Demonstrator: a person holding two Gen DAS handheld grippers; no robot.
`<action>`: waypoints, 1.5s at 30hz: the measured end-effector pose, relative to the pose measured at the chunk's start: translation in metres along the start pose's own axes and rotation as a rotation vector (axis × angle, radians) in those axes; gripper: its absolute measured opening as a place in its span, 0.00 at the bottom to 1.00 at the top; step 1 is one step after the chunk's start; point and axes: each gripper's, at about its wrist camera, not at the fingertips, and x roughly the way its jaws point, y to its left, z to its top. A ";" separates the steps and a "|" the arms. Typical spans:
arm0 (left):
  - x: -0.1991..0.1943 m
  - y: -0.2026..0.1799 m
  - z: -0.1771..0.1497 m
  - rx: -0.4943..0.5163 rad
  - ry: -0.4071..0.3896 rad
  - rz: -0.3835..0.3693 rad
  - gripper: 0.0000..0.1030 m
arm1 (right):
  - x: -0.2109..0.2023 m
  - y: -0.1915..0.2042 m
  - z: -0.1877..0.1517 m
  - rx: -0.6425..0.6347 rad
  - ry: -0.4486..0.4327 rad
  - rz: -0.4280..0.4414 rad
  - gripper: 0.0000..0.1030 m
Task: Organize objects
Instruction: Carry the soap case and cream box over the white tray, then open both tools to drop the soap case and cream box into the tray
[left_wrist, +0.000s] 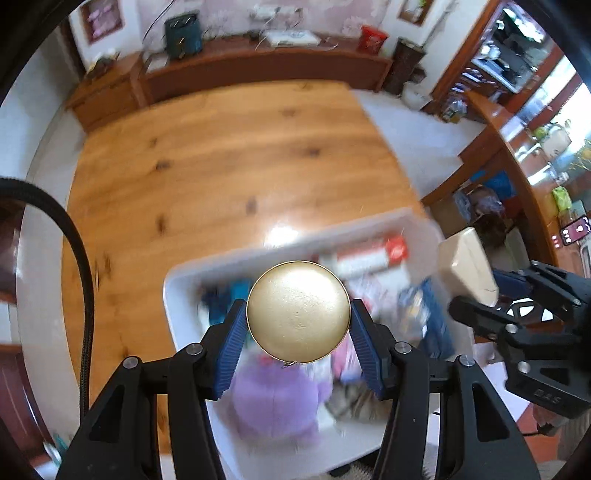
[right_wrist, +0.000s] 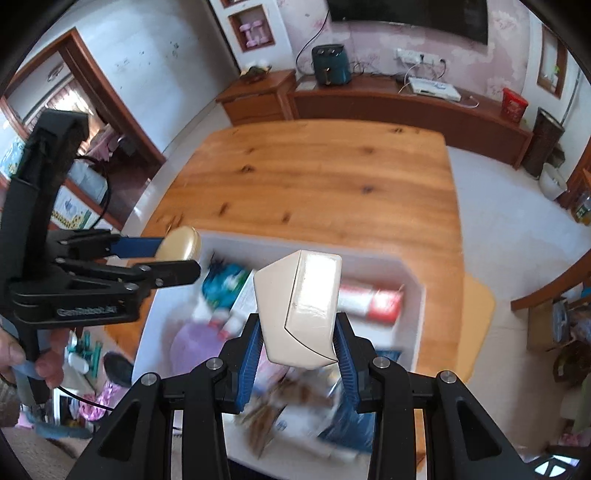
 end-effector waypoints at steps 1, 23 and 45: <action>0.004 0.003 -0.007 -0.017 0.013 0.008 0.57 | 0.002 0.003 -0.005 0.006 0.011 -0.003 0.38; 0.015 0.005 -0.057 -0.103 -0.025 0.034 0.77 | 0.025 0.033 -0.037 -0.036 0.120 -0.149 0.56; -0.050 0.004 -0.074 -0.231 -0.107 0.070 0.78 | -0.037 0.045 -0.034 0.029 0.001 -0.059 0.62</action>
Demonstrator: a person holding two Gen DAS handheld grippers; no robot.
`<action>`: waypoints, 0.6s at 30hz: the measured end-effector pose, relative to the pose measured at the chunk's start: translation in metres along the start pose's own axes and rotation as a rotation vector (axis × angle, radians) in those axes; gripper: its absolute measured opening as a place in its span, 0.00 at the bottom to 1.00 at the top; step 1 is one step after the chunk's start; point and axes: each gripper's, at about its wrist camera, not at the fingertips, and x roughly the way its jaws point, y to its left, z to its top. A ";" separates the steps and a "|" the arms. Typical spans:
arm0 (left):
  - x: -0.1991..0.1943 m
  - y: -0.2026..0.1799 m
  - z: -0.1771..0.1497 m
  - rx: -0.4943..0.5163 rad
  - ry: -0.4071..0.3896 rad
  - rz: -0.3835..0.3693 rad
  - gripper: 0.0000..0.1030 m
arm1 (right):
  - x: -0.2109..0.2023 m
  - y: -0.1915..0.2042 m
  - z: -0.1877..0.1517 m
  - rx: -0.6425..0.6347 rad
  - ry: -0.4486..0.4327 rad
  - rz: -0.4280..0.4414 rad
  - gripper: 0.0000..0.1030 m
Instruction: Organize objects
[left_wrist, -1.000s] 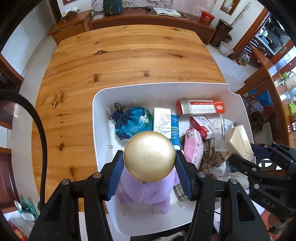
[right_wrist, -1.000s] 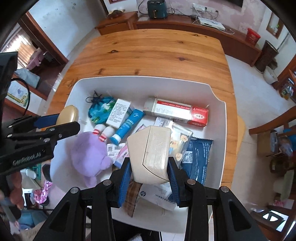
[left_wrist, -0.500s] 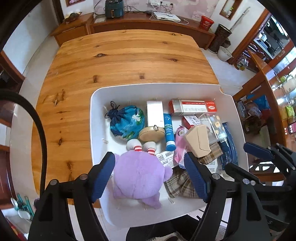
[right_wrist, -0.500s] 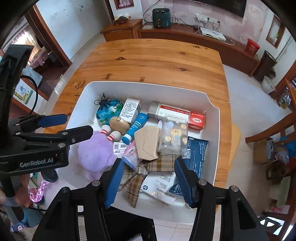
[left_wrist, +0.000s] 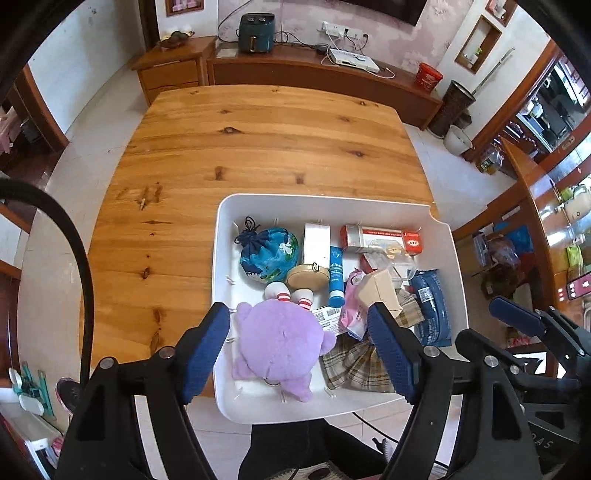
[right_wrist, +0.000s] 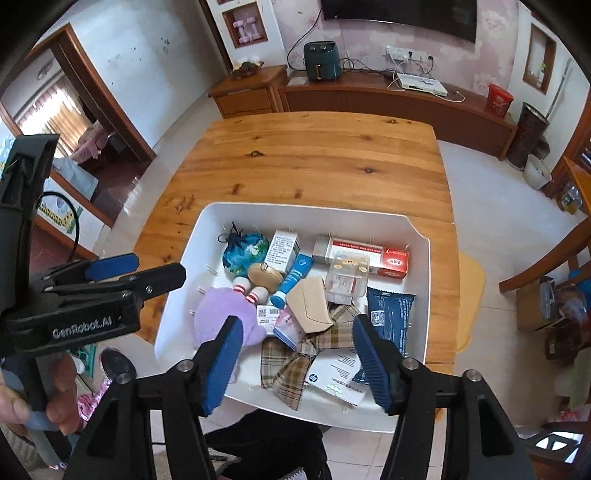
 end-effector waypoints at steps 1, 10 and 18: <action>-0.002 0.000 -0.001 0.000 -0.004 0.005 0.78 | -0.001 0.001 0.001 0.001 -0.001 -0.001 0.63; -0.024 -0.002 -0.006 -0.016 -0.047 0.039 0.78 | -0.008 0.009 0.000 -0.019 0.003 -0.035 0.63; -0.038 -0.001 -0.006 -0.036 -0.078 0.085 0.78 | -0.021 0.014 0.006 -0.026 -0.032 -0.077 0.63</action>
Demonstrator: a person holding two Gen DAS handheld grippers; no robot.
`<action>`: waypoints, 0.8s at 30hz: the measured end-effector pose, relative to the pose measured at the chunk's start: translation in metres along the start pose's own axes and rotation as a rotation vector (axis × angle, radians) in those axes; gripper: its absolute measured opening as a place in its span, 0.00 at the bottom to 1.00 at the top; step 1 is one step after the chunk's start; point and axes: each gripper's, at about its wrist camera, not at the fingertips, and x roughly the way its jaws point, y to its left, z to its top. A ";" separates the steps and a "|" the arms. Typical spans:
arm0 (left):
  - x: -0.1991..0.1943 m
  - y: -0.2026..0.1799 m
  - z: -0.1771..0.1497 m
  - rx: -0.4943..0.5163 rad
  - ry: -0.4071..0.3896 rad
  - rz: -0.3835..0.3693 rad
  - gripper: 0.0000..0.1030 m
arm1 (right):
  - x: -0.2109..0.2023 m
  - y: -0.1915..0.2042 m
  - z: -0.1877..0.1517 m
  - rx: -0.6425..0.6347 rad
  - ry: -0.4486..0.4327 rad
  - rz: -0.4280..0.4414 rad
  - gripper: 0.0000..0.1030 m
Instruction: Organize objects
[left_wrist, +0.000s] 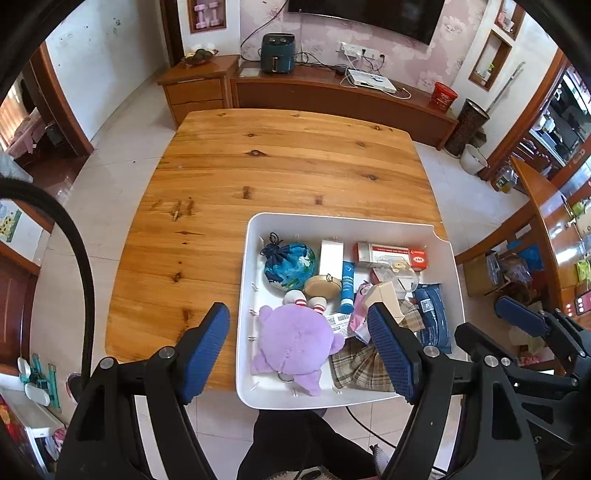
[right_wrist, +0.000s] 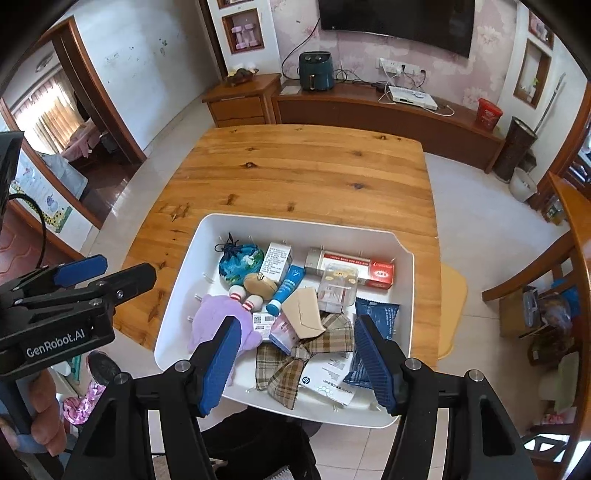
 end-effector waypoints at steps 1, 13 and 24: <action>0.000 0.000 0.001 0.004 -0.001 0.005 0.78 | -0.001 0.000 0.001 0.002 -0.001 -0.007 0.63; -0.004 0.007 0.006 0.028 0.008 0.020 0.78 | -0.006 0.000 0.010 0.097 -0.012 -0.043 0.63; -0.007 0.010 0.021 0.052 0.001 0.023 0.77 | -0.012 0.007 0.028 0.128 -0.046 -0.082 0.63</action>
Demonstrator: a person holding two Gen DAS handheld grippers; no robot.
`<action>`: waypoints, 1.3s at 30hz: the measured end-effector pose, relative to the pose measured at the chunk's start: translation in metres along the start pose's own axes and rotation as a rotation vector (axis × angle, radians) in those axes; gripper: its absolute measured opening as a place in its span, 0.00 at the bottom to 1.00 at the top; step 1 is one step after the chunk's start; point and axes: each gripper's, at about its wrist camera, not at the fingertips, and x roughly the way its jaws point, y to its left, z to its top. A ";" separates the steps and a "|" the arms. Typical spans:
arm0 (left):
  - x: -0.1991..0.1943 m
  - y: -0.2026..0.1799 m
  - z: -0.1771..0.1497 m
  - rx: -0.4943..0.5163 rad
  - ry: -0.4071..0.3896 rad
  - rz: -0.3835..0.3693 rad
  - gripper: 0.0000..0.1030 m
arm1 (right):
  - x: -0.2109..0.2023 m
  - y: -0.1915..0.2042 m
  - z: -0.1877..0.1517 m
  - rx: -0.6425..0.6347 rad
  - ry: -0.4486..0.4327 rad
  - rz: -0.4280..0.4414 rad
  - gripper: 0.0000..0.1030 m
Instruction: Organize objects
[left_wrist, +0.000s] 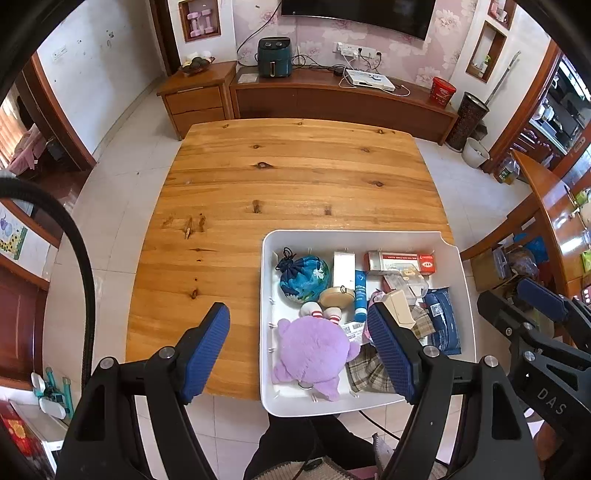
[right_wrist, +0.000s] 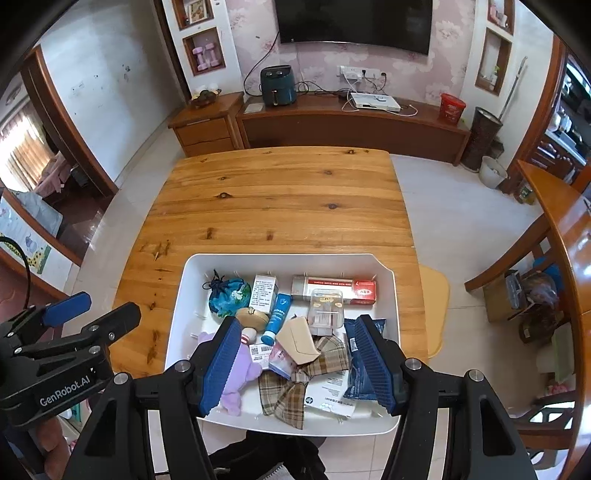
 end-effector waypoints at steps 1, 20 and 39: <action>-0.001 0.001 0.002 -0.002 -0.003 -0.004 0.77 | 0.001 0.001 0.002 0.003 0.002 -0.001 0.63; 0.003 0.000 0.023 0.041 -0.003 -0.041 0.78 | 0.003 0.014 0.018 0.007 -0.009 -0.038 0.63; 0.010 0.011 0.030 0.010 0.021 -0.023 0.78 | 0.005 0.014 0.025 0.014 -0.019 -0.042 0.63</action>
